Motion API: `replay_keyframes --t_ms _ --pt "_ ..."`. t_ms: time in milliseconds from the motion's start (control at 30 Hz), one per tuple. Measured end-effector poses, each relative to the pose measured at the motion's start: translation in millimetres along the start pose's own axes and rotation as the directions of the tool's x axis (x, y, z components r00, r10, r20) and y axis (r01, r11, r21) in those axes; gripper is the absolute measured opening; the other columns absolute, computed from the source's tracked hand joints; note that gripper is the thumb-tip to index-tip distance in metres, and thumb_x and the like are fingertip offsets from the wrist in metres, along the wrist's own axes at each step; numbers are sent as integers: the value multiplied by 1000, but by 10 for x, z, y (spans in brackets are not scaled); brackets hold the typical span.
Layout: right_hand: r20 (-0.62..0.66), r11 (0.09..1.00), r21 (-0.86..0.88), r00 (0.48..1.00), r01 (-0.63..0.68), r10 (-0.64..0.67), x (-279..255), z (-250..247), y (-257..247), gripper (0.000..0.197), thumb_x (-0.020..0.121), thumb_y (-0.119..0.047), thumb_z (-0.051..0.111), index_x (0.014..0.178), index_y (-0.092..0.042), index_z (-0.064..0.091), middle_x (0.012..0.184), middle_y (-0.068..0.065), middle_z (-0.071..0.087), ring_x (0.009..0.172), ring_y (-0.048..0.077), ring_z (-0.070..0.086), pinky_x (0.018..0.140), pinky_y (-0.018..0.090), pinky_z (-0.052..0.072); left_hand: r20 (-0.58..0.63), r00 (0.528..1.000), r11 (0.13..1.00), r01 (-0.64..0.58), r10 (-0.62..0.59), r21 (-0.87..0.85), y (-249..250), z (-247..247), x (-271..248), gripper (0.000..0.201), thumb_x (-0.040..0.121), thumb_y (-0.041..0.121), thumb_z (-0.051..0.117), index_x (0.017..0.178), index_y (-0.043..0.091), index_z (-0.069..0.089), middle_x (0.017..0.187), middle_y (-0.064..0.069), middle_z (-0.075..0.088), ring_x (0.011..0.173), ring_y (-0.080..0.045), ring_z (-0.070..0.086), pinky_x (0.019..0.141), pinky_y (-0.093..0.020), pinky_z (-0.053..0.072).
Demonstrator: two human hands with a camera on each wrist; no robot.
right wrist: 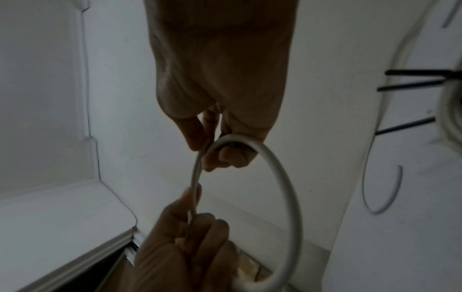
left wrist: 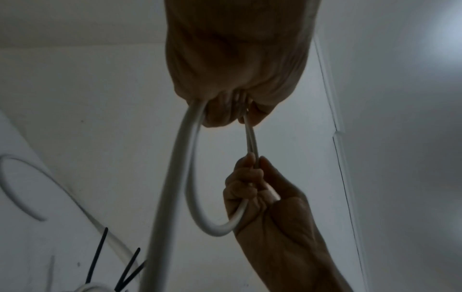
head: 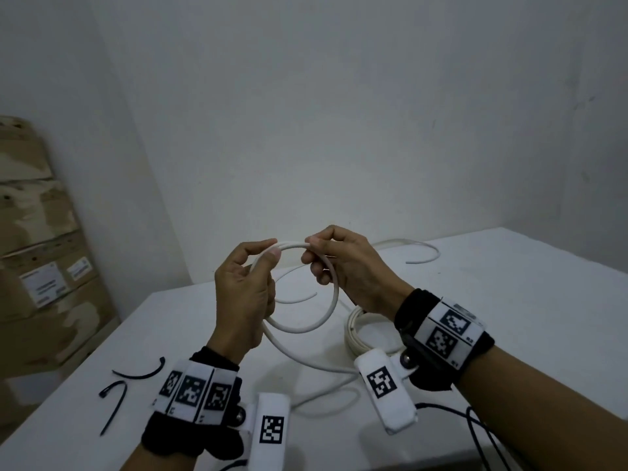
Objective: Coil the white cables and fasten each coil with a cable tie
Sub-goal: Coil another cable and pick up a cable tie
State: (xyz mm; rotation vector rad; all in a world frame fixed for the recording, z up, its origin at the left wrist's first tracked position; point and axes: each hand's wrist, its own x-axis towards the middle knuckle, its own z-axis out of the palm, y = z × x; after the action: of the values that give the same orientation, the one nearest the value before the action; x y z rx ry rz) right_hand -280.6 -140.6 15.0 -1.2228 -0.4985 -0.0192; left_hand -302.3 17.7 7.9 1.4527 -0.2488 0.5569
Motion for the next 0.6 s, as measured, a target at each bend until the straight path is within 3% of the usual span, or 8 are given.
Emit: replay_keyframes --t_ms 133,333,400,467,533,600 --pt "29 986 79 989 -146 144 17 3 2 9 91 -6 56 83 -10 57 76 10 64 55 14 53 48 19 43 -11 995 994 95 -96 -59 1 -41 24 8 90 11 62 88 15 68 42 5 30 34 -10 20 39 -14 18" --pt "25 981 -16 981 -192 193 36 26 5 12 87 2 58 84 -10 58 73 9 64 54 12 53 50 18 43 -29 993 992 112 -113 -61 -43 -96 12 4 90 16 64 88 13 67 41 5 30 33 -10 20 38 -14 18" --pt "-17 990 -50 991 -132 131 34 54 4 10 85 3 61 84 -7 59 74 12 64 53 14 57 50 19 47 -39 991 990 124 -127 -66 -54 -99 4 4 90 16 64 89 13 66 40 5 31 32 -9 21 38 -14 19" --pt "-78 975 -220 996 14 -32 21 118 16 5 85 1 63 85 -4 62 74 14 66 55 20 63 52 24 52 -44 989 987 137 -141 -82 -56 -106 4 4 91 16 63 91 13 65 40 6 31 32 -9 21 37 -14 20" --pt "-98 872 -472 975 131 -200 3 180 63 2 85 -6 65 87 -6 64 75 11 69 58 24 68 55 29 56 -45 988 985 145 -150 -90 -63 -123 9 5 91 17 62 92 12 65 41 5 31 33 -9 22 37 -14 20" --pt "-84 807 -575 971 135 -222 -8 195 88 5 86 -11 66 91 -10 64 73 8 69 59 22 69 58 32 58 -42 988 986 147 -151 -83 -70 -140 14 5 92 17 62 91 12 65 42 5 32 33 -9 22 37 -14 20"
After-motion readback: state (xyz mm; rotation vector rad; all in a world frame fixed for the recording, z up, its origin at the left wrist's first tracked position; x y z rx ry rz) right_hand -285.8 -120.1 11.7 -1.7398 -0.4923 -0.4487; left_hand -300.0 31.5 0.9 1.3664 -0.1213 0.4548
